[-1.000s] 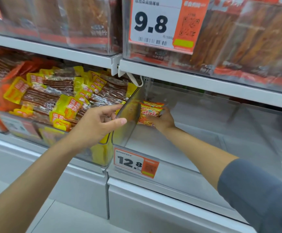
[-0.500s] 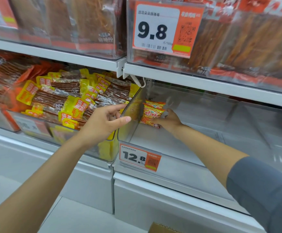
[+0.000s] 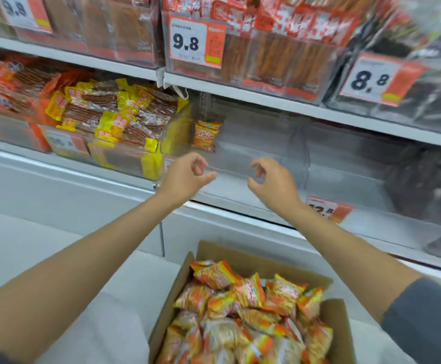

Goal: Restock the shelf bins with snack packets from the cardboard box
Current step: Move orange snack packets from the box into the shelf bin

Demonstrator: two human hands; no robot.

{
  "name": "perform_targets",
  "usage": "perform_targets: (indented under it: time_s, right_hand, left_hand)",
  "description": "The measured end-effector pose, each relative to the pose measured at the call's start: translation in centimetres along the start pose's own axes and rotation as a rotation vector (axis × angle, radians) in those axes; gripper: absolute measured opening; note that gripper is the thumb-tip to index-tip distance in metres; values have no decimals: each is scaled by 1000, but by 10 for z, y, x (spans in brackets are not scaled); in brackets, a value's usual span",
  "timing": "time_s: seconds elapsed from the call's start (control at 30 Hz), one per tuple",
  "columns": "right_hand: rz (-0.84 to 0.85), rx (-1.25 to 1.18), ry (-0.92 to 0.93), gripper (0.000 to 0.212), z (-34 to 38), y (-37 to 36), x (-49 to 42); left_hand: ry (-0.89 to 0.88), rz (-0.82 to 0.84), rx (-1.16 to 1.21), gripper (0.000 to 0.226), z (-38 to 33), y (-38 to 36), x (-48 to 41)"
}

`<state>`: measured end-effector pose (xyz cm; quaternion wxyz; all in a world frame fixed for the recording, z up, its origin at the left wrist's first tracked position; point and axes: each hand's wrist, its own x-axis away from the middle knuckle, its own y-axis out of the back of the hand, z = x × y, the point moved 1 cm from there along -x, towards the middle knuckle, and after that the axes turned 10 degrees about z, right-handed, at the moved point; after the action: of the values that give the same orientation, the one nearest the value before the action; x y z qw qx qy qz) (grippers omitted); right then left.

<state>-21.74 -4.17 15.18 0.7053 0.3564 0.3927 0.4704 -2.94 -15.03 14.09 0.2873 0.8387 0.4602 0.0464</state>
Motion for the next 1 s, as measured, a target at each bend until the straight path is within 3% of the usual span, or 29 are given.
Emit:
perform_targets:
  time_s: [0.33, 0.43, 0.5, 0.63, 0.7, 0.83, 0.93, 1.0]
  right_hand:
    - [422, -264, -331, 29, -92, -65, 186]
    - [405, -248, -378, 27, -112, -81, 193]
    - [417, -104, -363, 34, -125, -86, 190]
    - [596, 235, -332, 64, -136, -95, 185]
    - [646, 292, -324, 65, -137, -98, 185]
    - [651, 228, -235, 47, -133, -98, 189]
    - [579, 185, -198, 45, -126, -95, 191]
    - [523, 11, -265, 49, -122, -91, 189]
  left_hand:
    - [214, 510, -74, 24, 58, -109, 107]
    - [238, 530, -92, 25, 67, -115, 109]
    - [252, 528, -82, 26, 67, -119, 107]
    - [262, 525, -32, 25, 65, -128, 109]
    - [267, 524, -37, 25, 64, -130, 113]
    - [269, 521, 15, 24, 60, -128, 121]
    - [277, 509, 75, 23, 54, -126, 126]
    - [291, 500, 109, 21, 51, -126, 129]
